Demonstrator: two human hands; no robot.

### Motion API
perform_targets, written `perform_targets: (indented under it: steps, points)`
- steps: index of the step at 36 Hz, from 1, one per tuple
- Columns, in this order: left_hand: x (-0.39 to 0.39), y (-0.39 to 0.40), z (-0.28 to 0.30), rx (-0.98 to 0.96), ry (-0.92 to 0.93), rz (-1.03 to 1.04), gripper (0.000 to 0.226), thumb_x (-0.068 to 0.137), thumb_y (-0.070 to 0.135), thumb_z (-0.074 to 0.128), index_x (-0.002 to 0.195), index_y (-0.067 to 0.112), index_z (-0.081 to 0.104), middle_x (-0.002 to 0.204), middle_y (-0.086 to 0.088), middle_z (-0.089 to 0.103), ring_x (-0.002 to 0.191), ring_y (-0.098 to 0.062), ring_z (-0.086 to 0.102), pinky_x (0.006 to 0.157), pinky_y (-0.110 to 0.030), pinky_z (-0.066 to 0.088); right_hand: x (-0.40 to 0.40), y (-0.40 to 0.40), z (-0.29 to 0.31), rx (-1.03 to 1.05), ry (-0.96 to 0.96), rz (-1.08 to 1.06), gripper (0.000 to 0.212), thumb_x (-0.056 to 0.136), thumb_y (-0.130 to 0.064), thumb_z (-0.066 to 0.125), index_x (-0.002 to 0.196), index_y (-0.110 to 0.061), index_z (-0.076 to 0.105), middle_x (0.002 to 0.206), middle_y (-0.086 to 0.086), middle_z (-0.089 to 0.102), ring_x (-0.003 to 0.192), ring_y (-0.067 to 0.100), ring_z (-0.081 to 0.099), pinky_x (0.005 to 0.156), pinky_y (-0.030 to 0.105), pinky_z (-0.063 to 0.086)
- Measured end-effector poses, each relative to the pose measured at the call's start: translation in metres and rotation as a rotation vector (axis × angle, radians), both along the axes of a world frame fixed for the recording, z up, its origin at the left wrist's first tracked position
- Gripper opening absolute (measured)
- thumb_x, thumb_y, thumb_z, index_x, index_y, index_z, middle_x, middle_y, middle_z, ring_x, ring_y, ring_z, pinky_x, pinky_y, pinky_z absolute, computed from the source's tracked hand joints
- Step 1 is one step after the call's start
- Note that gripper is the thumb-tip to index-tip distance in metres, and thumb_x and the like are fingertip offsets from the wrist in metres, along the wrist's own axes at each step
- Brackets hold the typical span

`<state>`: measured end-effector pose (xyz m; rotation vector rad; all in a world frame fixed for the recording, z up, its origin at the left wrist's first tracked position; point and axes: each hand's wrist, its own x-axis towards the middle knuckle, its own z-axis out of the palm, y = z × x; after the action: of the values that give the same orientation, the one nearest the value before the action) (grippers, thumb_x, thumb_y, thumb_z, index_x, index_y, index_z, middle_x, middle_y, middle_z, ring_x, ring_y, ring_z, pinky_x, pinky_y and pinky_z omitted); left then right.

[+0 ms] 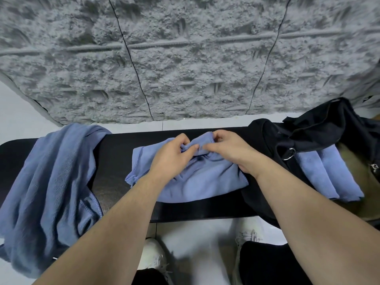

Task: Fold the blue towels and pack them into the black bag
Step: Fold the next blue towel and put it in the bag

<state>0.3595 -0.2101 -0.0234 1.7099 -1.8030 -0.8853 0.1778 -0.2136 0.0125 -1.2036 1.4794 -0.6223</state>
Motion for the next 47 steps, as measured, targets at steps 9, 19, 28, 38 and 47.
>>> perform_targets:
  steps: [9,19,28,38,47]
  points:
    - [-0.005,-0.003,0.003,0.031,0.020,0.099,0.019,0.095,0.045,0.058,0.099,0.030,0.046,0.069,0.008,0.052,0.058,-0.013,0.052,0.054,-0.029,0.039,0.001,-0.006,-0.007,0.048,-0.127,-0.359,0.033,0.093,-0.027,0.067,0.069,-0.021,0.045,0.066,-0.005,0.046,0.062,0.010,0.041,0.059,0.021,0.037]
    - [0.039,0.003,0.020,-0.098,0.256,0.449,0.016,0.091,0.018,0.055,0.104,0.028,0.056,0.071,0.007,0.053,0.063,-0.018,0.055,0.061,-0.032,0.044,0.034,-0.006,0.023,-0.464,0.116,-0.326,0.011,0.088,-0.034,0.064,0.083,-0.026,0.058,0.077,-0.010,0.060,0.069,0.007,0.052,0.071,0.028,0.045]
    - [0.096,0.012,0.011,0.031,-0.021,0.556,0.042,0.087,0.031,0.069,0.125,0.021,0.054,0.125,-0.001,0.048,0.083,-0.017,0.054,0.074,-0.034,0.047,0.103,0.001,-0.002,-0.352,0.409,0.251,0.031,0.094,-0.018,0.054,0.121,-0.030,0.060,0.122,-0.009,0.057,0.092,0.012,0.057,0.082,0.032,0.050]
    - [0.099,0.014,0.011,0.076,0.361,0.489,0.013,0.091,0.015,0.069,0.087,0.028,0.071,0.082,0.013,0.071,0.076,-0.001,0.065,0.066,-0.014,0.052,0.137,0.000,-0.021,-0.393,0.435,0.423,0.053,0.095,-0.031,0.054,0.146,-0.035,0.039,0.140,-0.010,0.053,0.112,0.014,0.058,0.088,0.030,0.048]
    - [0.102,0.016,0.017,0.053,0.391,0.508,0.019,0.088,0.016,0.063,0.077,0.028,0.072,0.075,0.010,0.068,0.068,-0.004,0.058,0.064,-0.019,0.047,0.127,-0.007,-0.019,-0.354,0.351,0.218,0.019,0.094,-0.034,0.061,0.080,-0.028,0.050,0.071,-0.011,0.057,0.064,0.011,0.056,0.059,0.030,0.044]
